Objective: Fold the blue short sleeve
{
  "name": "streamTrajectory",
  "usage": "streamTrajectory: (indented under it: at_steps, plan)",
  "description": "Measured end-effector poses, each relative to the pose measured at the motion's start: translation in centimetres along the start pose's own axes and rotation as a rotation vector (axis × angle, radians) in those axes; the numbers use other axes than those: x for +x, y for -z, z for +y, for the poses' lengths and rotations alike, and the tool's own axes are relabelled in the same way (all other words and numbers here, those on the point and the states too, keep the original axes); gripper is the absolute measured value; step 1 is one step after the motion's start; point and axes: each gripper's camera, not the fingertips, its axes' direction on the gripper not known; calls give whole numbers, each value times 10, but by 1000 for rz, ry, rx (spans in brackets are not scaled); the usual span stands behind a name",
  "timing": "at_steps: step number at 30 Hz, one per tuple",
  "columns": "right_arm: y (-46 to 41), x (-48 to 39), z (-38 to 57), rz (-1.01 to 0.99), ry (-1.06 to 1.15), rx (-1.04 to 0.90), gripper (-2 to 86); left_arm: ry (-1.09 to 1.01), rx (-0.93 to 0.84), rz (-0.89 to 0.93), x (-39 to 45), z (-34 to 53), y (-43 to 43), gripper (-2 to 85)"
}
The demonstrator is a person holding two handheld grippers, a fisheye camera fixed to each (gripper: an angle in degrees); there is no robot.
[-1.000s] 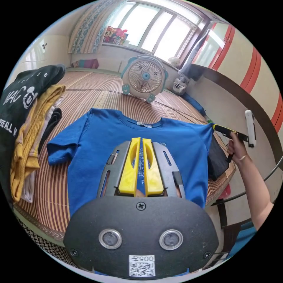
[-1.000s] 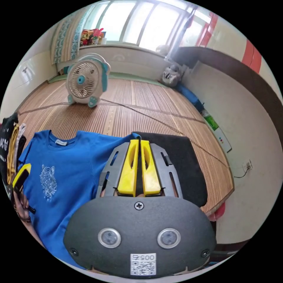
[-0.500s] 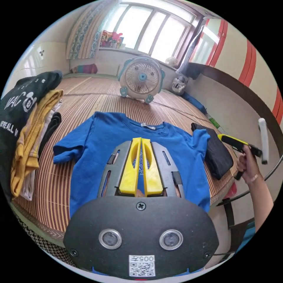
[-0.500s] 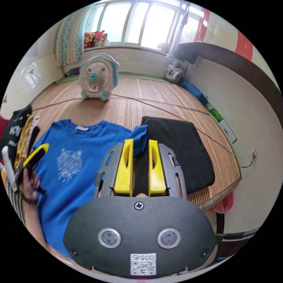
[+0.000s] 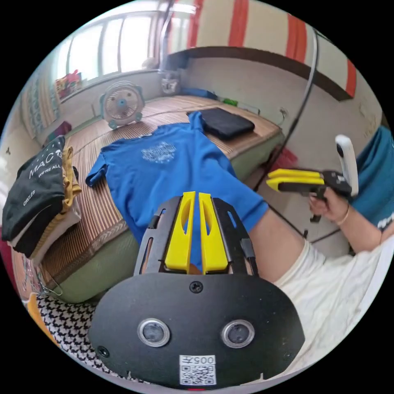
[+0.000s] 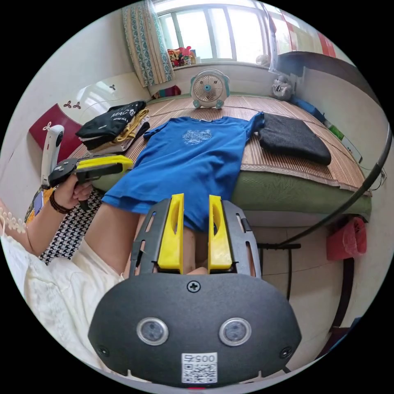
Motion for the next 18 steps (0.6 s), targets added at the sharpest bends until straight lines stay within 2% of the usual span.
streamTrajectory:
  at_steps: [5, 18]
  plan:
    - [-10, -15, 16, -16, 64, 10, 86, 1, -42, 26, 32, 29, 6, 54]
    - [-69, -46, 35, 50, 116, -19, 86, -13, -61, -108, 75, 53, 0, 87]
